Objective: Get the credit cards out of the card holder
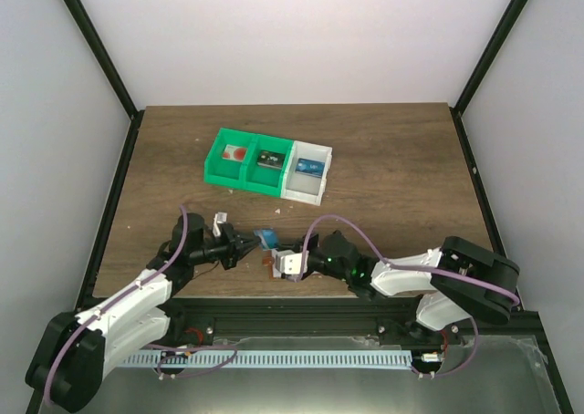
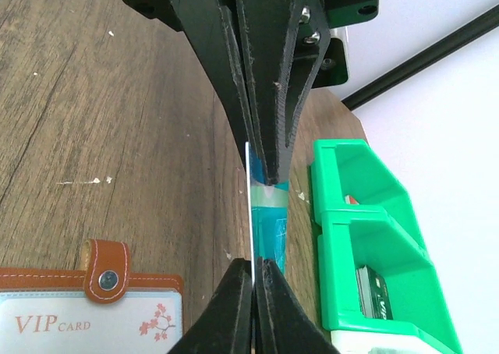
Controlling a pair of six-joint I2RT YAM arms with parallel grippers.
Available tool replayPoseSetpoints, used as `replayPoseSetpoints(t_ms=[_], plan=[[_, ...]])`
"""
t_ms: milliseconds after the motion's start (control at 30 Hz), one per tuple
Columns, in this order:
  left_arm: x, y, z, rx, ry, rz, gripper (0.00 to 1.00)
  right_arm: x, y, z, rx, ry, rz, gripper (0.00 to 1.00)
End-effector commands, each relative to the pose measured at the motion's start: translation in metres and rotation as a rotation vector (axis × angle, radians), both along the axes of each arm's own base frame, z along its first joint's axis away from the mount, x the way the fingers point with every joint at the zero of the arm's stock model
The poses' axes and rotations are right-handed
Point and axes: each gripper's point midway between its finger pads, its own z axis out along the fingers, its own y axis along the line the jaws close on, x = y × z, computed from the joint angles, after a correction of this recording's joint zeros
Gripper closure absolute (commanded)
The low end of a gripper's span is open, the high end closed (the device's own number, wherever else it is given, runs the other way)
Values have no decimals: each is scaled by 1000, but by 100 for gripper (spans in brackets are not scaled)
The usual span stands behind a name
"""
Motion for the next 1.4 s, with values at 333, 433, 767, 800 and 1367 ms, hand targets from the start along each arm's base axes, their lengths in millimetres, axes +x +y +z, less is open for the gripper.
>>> replayPoseSetpoints(t_ms=[333, 433, 767, 800, 1367], plan=[[8, 3, 44, -48, -235, 32, 1, -5, -14, 31, 170, 152, -91, 100], [17, 12, 57, 32, -343, 68, 0, 1, -18, 36, 215, 267, -165, 100], [36, 42, 97, 411, -802, 93, 0, 46, -34, 58, 356, 724, -389, 100], [34, 43, 101, 432, -849, 80, 0, 50, -37, 63, 377, 766, -384, 100], [32, 43, 124, 546, -1030, 0, 0, 185, -82, 73, 755, 1382, -833, 100]])
